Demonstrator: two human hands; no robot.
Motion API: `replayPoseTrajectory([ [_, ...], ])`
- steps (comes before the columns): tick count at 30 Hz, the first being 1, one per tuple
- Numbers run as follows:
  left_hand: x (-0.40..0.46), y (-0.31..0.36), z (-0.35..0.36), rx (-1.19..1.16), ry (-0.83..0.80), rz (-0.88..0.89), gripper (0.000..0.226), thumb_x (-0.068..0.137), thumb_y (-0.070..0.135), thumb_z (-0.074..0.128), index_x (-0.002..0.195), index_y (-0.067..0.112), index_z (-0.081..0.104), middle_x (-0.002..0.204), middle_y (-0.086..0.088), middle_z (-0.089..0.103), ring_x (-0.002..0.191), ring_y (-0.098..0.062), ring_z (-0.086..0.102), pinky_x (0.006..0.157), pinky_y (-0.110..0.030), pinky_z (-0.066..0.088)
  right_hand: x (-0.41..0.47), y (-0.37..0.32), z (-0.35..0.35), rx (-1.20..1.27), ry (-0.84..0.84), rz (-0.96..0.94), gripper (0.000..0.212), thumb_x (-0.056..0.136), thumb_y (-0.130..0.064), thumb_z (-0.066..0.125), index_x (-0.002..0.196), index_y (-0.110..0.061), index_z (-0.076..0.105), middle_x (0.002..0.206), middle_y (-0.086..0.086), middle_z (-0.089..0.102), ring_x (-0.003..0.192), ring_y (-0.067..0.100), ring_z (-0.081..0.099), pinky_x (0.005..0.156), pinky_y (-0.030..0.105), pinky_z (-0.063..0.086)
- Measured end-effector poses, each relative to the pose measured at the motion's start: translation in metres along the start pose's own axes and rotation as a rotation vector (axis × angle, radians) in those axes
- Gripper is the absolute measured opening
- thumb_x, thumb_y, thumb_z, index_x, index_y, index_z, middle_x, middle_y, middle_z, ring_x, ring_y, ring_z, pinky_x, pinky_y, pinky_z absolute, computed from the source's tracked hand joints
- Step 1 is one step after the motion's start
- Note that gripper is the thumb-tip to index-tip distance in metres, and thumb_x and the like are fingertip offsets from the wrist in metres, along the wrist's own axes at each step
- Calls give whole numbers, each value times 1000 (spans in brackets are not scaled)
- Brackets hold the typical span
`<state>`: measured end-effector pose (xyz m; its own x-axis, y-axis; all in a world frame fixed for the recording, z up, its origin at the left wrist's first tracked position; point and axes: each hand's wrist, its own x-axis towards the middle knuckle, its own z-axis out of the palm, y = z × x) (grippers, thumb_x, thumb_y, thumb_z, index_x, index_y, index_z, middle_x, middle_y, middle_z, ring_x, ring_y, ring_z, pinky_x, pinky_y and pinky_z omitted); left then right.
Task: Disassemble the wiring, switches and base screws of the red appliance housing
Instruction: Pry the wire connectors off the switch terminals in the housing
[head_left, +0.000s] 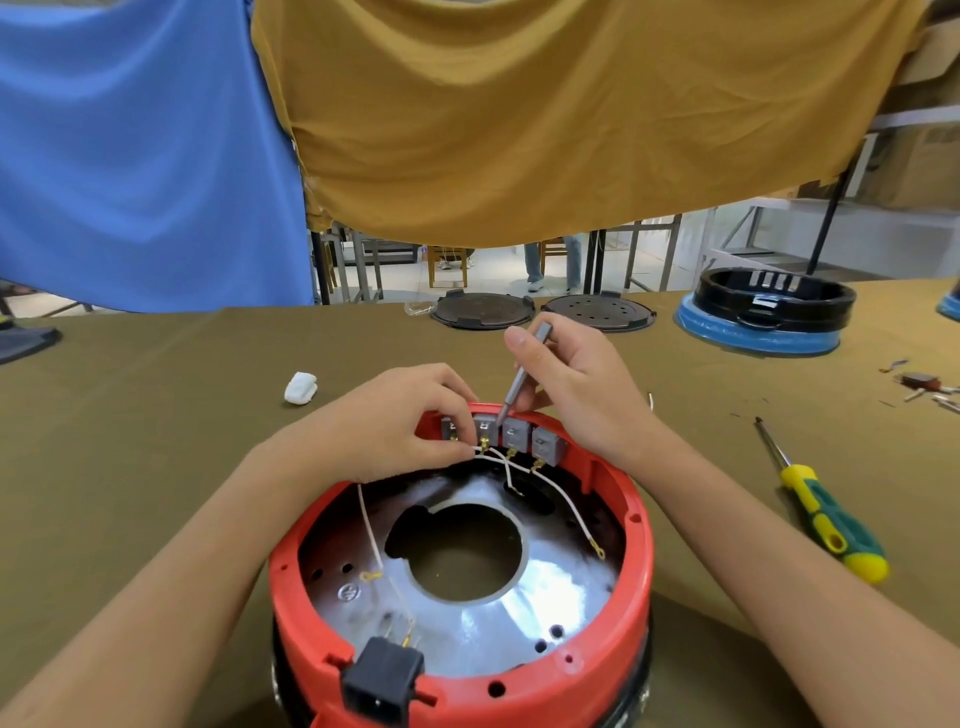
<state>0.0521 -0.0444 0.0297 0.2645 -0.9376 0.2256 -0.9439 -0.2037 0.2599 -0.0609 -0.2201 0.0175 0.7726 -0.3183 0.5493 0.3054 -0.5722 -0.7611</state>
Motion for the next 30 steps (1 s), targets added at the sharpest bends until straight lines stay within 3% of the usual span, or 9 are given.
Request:
replayPoseTrajectory([
  [4, 0, 0, -1, -2, -4, 3, 2, 87, 35, 72, 85, 37, 74, 115, 16, 56, 104, 5, 53, 92, -18, 37, -1, -2, -1, -29, -18, -36, 37, 101, -35, 56, 82, -3, 54, 63, 2, 66, 59, 15, 68, 70, 50, 58],
  [10, 0, -2, -1, 8, -5, 0, 5, 87, 34, 73, 84, 39, 72, 111, 18, 55, 99, 11, 50, 84, -2, 31, -2, -6, -2, -82, -44, -75, 33, 99, -31, 61, 81, -3, 57, 66, 8, 70, 60, 14, 70, 68, 46, 57],
  [17, 0, -2, 0, -26, -6, -3, 10, 86, 29, 75, 82, 38, 71, 108, 20, 54, 94, 12, 52, 84, -4, 32, -5, -8, -3, -178, -41, -172, 32, 96, -32, 65, 75, -9, 61, 63, 1, 69, 63, 25, 69, 63, 48, 53],
  [24, 0, -2, 0, -24, -4, -12, 5, 86, 28, 75, 85, 33, 74, 108, 16, 56, 97, 8, 53, 85, -4, 33, -5, -7, -5, -237, -34, -251, 29, 94, -33, 68, 72, -14, 64, 62, -2, 67, 55, 17, 60, 58, 39, 47],
  [30, -1, -1, -2, -25, -20, -20, 8, 87, 31, 74, 84, 38, 72, 111, 18, 54, 98, 13, 50, 85, -3, 32, -3, -6, -5, -149, -72, -162, 30, 95, -30, 68, 68, -15, 65, 61, -4, 68, 57, 17, 63, 55, 28, 49],
])
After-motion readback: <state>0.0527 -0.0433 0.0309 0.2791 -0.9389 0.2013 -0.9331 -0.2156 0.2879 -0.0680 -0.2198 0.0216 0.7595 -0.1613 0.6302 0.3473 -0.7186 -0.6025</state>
